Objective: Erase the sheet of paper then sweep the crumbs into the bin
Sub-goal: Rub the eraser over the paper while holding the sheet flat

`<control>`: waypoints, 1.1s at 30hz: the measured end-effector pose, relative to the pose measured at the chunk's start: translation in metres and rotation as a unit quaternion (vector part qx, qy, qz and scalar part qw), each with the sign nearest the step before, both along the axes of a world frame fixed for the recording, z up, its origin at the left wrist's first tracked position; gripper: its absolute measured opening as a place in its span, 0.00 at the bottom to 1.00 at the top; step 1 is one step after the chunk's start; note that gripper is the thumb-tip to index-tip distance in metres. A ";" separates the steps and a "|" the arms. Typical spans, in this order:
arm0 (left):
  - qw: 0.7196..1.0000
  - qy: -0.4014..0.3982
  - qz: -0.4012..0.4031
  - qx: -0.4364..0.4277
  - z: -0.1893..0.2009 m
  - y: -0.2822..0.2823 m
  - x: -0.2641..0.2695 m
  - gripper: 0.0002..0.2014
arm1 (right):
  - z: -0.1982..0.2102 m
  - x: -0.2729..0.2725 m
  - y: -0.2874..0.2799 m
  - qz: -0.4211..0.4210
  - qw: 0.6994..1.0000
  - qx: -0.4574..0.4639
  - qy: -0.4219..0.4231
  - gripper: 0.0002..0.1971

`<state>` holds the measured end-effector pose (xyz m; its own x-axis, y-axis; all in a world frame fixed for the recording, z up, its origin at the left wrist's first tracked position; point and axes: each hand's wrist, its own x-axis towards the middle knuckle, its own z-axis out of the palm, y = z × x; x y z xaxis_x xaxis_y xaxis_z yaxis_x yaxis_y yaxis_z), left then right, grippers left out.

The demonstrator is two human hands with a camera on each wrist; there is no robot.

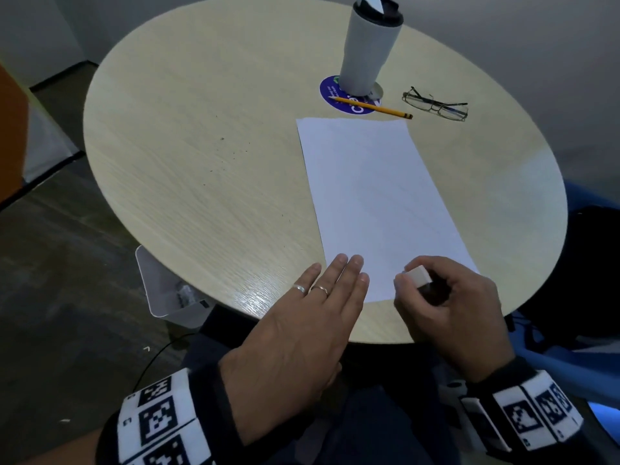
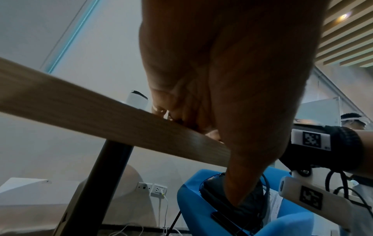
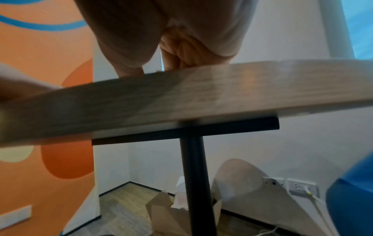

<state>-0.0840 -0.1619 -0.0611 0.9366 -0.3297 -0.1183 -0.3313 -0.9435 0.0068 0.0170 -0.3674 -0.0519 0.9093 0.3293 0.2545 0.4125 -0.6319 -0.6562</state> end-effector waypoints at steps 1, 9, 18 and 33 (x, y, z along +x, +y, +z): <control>1.000 0.004 0.006 -0.003 0.002 0.000 0.001 0.52 | 0.002 -0.002 0.002 0.001 1.000 0.007 0.002 0.08; 0.993 -0.047 -0.019 -0.106 0.009 0.011 0.025 0.40 | -0.004 -0.005 0.017 0.055 0.998 0.002 -0.002 0.05; 0.996 -0.032 0.011 -0.086 -0.005 0.008 0.029 0.61 | 0.000 -0.009 0.019 0.080 0.997 0.009 -0.004 0.06; 0.998 -0.020 0.024 -0.051 -0.005 -0.006 0.031 0.61 | 0.001 0.003 0.014 0.109 0.994 0.000 0.012 0.02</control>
<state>-0.0528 -0.1675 -0.0662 0.9547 -0.2935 -0.0488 -0.2884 -0.9532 0.0905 0.0202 -0.3535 -0.0513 0.8219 0.5198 0.2331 0.5239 -0.5290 -0.6676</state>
